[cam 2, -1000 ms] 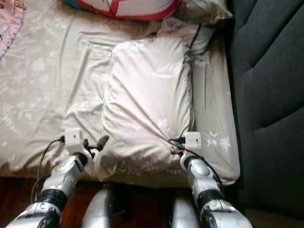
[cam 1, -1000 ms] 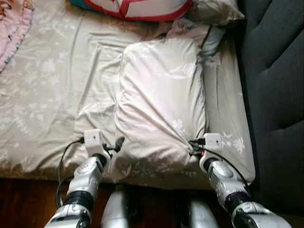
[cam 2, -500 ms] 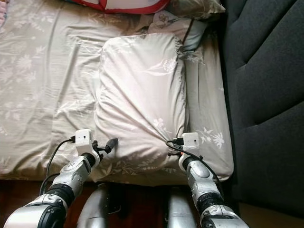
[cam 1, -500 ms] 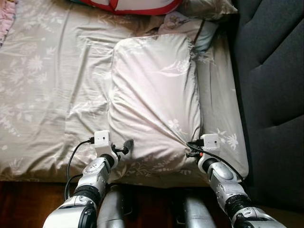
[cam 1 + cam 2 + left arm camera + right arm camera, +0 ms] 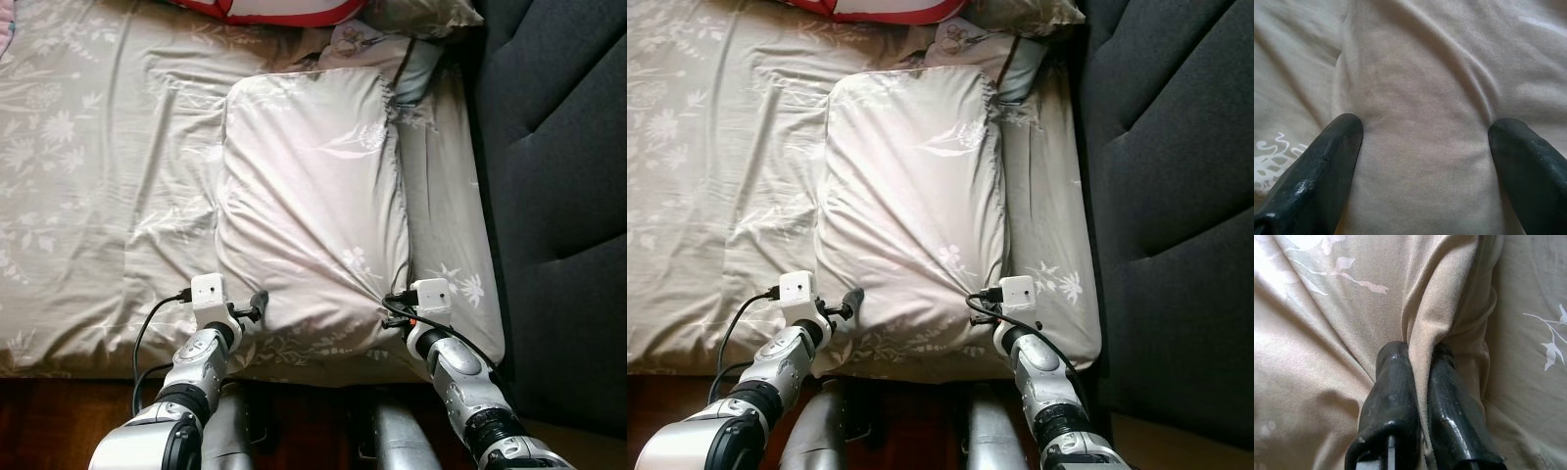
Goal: Clean up the room
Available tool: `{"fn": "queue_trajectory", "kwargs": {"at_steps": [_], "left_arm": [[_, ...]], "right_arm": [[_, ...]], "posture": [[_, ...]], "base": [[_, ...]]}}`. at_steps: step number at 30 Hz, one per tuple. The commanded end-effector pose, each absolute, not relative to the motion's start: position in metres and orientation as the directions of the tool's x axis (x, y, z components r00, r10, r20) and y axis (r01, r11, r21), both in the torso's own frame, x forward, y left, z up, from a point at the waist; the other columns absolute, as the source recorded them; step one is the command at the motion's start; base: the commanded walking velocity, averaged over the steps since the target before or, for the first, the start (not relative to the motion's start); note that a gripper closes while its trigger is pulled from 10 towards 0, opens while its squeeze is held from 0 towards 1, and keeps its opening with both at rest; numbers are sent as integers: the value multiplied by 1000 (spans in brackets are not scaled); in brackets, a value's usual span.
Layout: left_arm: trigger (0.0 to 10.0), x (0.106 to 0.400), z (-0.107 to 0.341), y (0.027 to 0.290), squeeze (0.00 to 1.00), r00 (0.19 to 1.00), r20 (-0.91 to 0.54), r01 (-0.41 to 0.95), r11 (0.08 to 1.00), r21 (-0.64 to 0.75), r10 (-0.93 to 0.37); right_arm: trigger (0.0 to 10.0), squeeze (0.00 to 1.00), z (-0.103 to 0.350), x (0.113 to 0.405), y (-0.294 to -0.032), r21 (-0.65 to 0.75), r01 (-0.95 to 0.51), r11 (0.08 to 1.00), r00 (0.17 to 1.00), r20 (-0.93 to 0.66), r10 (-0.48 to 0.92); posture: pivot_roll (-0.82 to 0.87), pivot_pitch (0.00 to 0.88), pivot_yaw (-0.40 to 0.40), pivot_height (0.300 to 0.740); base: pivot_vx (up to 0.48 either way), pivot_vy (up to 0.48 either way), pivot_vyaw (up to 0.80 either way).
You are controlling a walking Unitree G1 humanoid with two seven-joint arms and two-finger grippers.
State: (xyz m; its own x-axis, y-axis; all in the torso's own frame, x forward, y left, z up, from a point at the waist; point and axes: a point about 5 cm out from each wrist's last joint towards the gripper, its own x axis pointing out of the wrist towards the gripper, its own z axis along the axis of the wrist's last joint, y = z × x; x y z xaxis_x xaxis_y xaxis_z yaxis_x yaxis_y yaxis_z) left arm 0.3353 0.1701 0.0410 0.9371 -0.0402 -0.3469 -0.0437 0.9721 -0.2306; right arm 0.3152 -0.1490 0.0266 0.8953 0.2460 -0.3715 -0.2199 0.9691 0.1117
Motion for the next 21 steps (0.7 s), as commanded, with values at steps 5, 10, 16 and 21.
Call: {"fn": "queue_trajectory", "kwargs": {"at_steps": [5, 10, 16, 21], "left_arm": [[10000, 310, 8, 175, 0, 859, -512, -140, 972, -191, 23], [10000, 306, 4, 186, 0, 842, -525, -192, 978, -79, 123], [10000, 298, 0, 200, 0, 821, -534, -271, 961, -49, 204], [10000, 294, -7, 194, 0, 805, -576, -313, 926, -211, 141]], "right_arm": [[0, 0, -11, 280, -167, 131, -169, 977, 817, -536, 213], [0, 0, -13, 277, -169, 128, -164, 978, 813, -543, 208], [0, 0, -11, 278, -166, 135, -168, 977, 814, -540, 214], [0, 0, -10, 279, -166, 133, -173, 976, 814, -538, 217]], "posture": [[-383, 402, -141, 672], [-381, 401, -150, 672], [-384, 403, -163, 672], [-390, 405, -167, 672]], "base": [[0, 0, 0], [0, 0, 0], [0, 0, 0], [0, 0, 0]]}}
